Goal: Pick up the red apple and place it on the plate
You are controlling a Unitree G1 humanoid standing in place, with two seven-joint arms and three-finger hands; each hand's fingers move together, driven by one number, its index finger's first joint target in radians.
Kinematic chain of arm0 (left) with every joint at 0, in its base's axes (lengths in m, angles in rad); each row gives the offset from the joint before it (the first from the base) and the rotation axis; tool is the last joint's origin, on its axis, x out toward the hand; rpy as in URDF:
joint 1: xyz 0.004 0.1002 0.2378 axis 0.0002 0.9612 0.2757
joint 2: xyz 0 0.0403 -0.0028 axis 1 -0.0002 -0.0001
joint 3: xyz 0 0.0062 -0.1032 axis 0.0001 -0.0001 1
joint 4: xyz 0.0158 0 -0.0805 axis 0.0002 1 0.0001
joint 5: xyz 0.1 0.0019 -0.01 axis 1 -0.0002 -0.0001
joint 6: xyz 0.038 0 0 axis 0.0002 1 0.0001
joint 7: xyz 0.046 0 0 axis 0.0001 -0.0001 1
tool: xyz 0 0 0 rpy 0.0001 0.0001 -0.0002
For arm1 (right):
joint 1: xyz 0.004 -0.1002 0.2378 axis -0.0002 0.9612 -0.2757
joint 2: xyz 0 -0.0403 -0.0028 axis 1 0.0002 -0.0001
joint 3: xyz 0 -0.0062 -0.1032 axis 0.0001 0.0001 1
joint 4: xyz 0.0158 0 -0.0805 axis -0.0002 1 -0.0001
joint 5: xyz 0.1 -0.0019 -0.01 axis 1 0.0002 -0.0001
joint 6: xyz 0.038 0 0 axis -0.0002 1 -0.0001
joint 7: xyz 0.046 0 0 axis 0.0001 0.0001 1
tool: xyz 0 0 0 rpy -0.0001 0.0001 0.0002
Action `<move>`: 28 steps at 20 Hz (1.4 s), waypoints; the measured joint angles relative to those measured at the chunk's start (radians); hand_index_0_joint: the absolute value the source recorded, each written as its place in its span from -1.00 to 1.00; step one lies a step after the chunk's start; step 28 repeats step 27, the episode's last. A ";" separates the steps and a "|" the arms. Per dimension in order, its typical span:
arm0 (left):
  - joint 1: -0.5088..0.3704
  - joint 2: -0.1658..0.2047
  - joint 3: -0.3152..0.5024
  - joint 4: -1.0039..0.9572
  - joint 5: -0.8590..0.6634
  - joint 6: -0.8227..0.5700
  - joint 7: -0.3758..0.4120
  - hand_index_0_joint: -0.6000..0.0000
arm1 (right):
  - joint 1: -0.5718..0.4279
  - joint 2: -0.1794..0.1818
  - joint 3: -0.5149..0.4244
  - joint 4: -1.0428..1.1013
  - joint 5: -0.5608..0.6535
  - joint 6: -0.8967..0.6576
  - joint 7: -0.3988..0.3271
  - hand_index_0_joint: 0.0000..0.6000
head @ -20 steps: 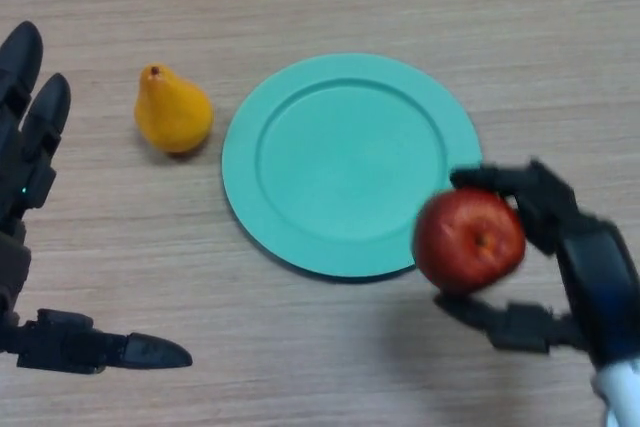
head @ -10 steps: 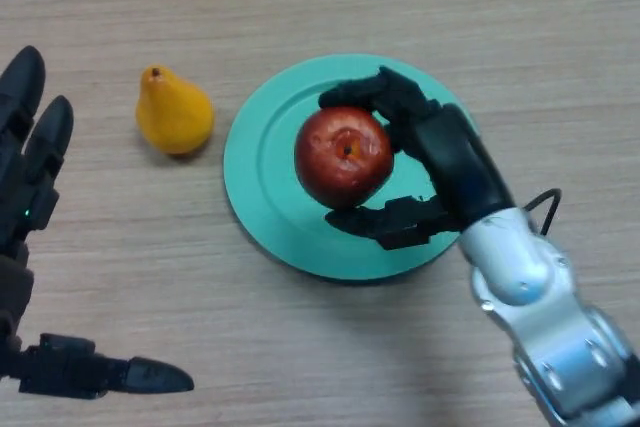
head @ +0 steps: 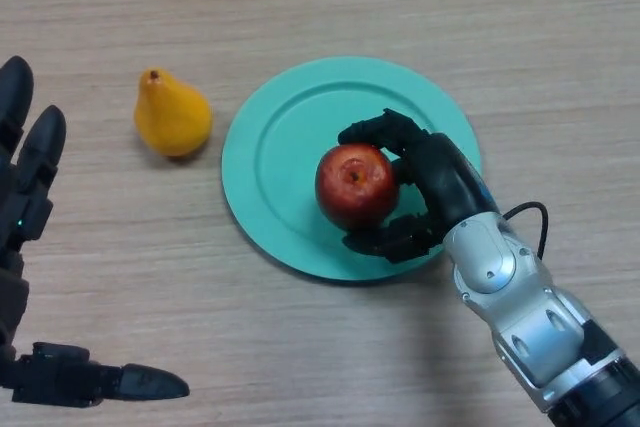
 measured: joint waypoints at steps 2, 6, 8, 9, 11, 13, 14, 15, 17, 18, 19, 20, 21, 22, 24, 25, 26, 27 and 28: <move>-0.006 0.000 0.003 -0.004 0.000 0.000 0.001 1.00 | 0.001 -0.004 -0.009 -0.166 0.001 0.061 0.086 -1.00; -0.039 0.000 0.005 -0.009 0.001 0.000 0.000 1.00 | 0.051 0.006 -0.163 -0.532 0.069 0.155 0.197 -1.00; -0.064 0.000 0.013 -0.011 0.002 0.002 0.000 1.00 | 0.168 0.004 -0.254 -0.726 0.064 0.240 0.266 -1.00; -0.072 0.000 0.014 -0.012 0.003 0.003 0.000 1.00 | 0.254 0.003 -0.283 -0.822 0.043 0.246 0.300 -1.00; -0.083 0.000 0.009 -0.012 0.006 0.011 0.000 1.00 | 0.396 0.002 -0.287 -0.936 0.043 0.233 0.304 -1.00; -0.093 0.000 -0.001 -0.012 0.008 0.030 0.000 1.00 | 0.520 0.001 -0.276 -1.007 0.043 0.165 0.305 -1.00; -0.100 0.000 -0.002 -0.011 0.009 0.043 -0.002 1.00 | 0.549 0.001 -0.277 -1.029 0.043 0.136 0.305 -1.00; -0.112 0.000 0.000 -0.012 0.009 0.066 -0.007 1.00 | 0.586 -0.001 -0.277 -1.066 0.044 0.101 0.304 -1.00; -0.138 0.000 0.001 -0.009 0.009 0.092 -0.023 1.00 | 0.611 -0.002 -0.276 -1.099 0.044 0.067 0.302 -1.00; -0.145 0.002 0.002 -0.008 0.009 0.092 -0.031 1.00 | 0.618 -0.002 -0.274 -1.102 0.045 0.061 0.291 -1.00; -0.153 0.005 0.006 -0.006 0.008 0.092 -0.038 1.00 | 0.628 -0.004 -0.263 -1.104 0.045 0.061 0.272 -1.00; -0.157 0.006 0.010 -0.002 0.008 0.092 -0.040 1.00 | 0.630 -0.005 -0.251 -1.104 0.044 0.061 0.261 -1.00; -0.158 0.006 0.016 0.000 0.007 0.092 -0.047 1.00 | 0.631 -0.008 -0.234 -1.110 0.043 0.061 0.257 -1.00; -0.158 0.006 0.018 0.000 0.004 0.093 -0.047 1.00 | 0.631 -0.010 -0.224 -1.120 0.041 0.061 0.256 -1.00; -0.156 0.006 0.020 -0.008 0.003 0.112 -0.047 1.00 | 0.632 -0.018 -0.197 -1.151 0.013 0.062 0.256 -1.00; -0.150 0.005 0.019 -0.020 0.003 0.121 -0.047 1.00 | 0.633 -0.019 -0.198 -1.157 0.012 0.063 0.256 -1.00; -0.144 0.005 0.019 -0.026 0.003 0.121 -0.047 1.00 | 0.635 -0.022 -0.198 -1.160 0.012 0.064 0.256 -1.00; -0.136 0.004 0.019 -0.027 0.003 0.121 -0.047 1.00 | 0.643 -0.024 -0.199 -1.165 0.012 0.064 0.256 -1.00; -0.136 0.004 0.019 -0.027 0.003 0.121 -0.047 1.00 | 0.643 -0.024 -0.199 -1.165 0.012 0.064 0.256 -1.00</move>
